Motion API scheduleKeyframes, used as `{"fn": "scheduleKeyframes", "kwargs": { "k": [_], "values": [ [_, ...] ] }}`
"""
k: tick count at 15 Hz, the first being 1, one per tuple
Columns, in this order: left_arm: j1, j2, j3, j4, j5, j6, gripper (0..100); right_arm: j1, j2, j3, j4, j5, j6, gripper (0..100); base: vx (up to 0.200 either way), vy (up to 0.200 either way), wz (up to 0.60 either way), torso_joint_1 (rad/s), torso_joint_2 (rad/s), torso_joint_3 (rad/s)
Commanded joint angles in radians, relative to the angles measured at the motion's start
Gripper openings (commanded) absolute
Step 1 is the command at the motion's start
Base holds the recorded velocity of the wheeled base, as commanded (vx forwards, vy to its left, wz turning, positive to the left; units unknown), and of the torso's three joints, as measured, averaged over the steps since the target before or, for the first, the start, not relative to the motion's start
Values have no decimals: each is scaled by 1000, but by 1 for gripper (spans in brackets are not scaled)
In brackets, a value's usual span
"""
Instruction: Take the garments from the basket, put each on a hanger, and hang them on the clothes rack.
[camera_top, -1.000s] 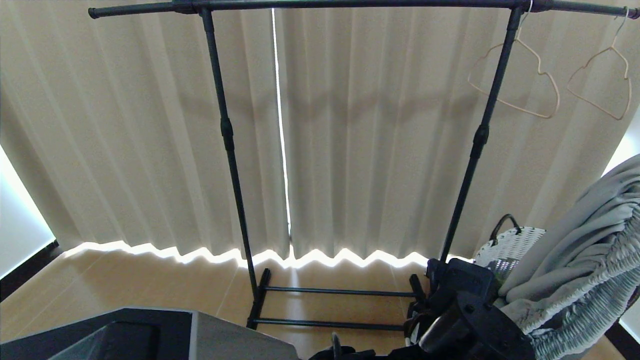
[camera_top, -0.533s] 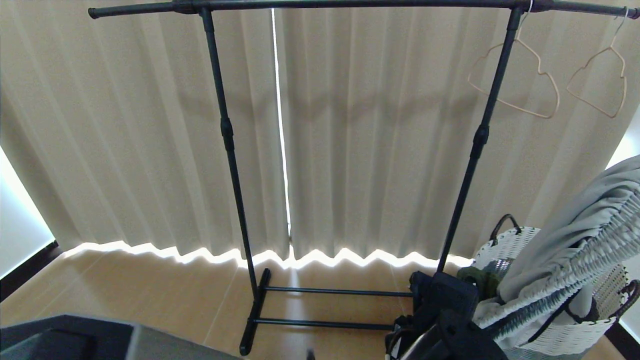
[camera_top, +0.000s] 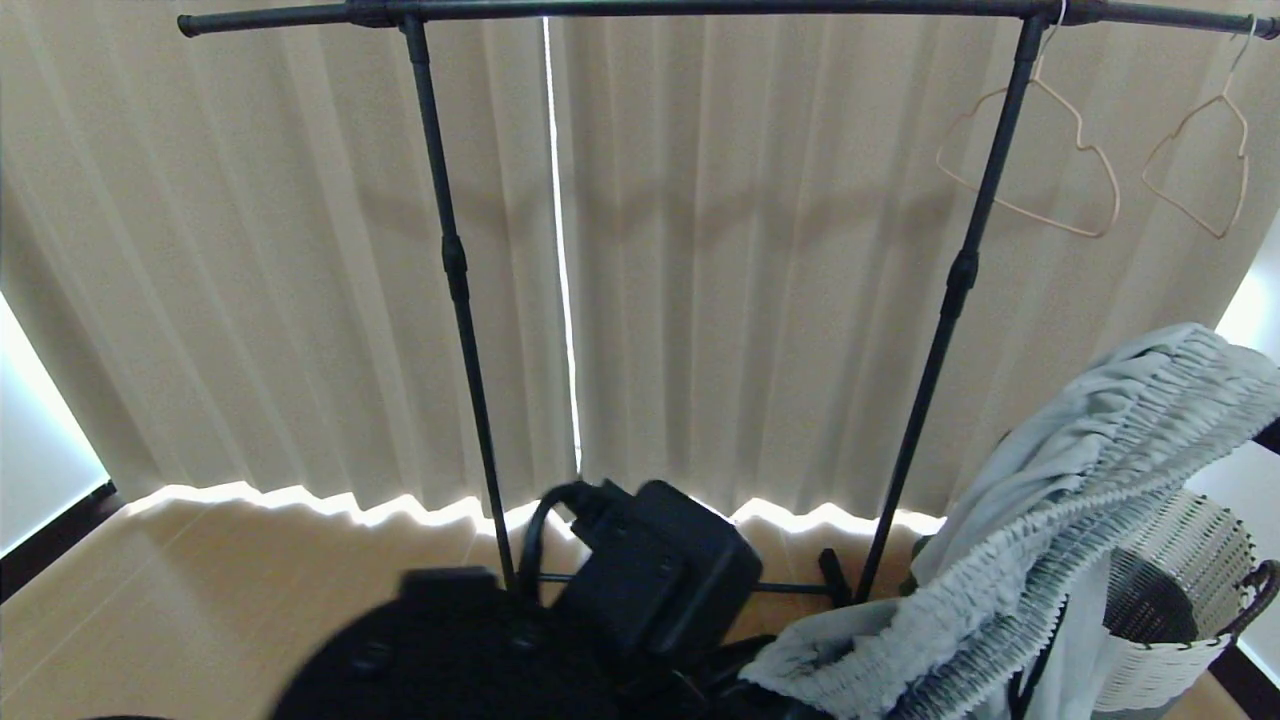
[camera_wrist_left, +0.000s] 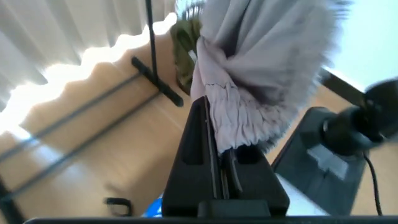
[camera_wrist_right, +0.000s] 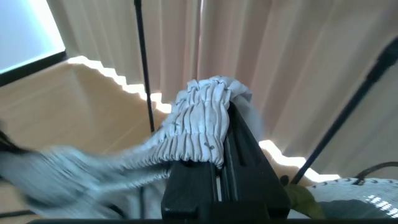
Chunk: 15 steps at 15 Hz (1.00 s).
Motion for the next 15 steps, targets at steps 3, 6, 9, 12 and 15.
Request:
{"fn": "scheduleKeyframes", "kwargs": {
  "k": [3,6,9,12,15],
  "values": [
    [92,-368,0,196,-124,60,0,20,86,-67,-1,1,0,0,0,0,0,0,0,0],
    [169,-458,-114,369,-164,72,0,45,132,-142,-1,1,0,0,0,0,0,0,0,0],
    [347,-449,-264,418,-167,164,0,48,205,-265,-6,1,0,0,0,0,0,0,0,0],
    [418,-407,-393,420,-222,202,0,48,234,-367,-4,1,0,0,0,0,0,0,0,0],
    [465,-328,-451,420,-299,204,0,48,248,-380,-4,-2,0,0,0,0,0,0,0,0]
  ]
}}
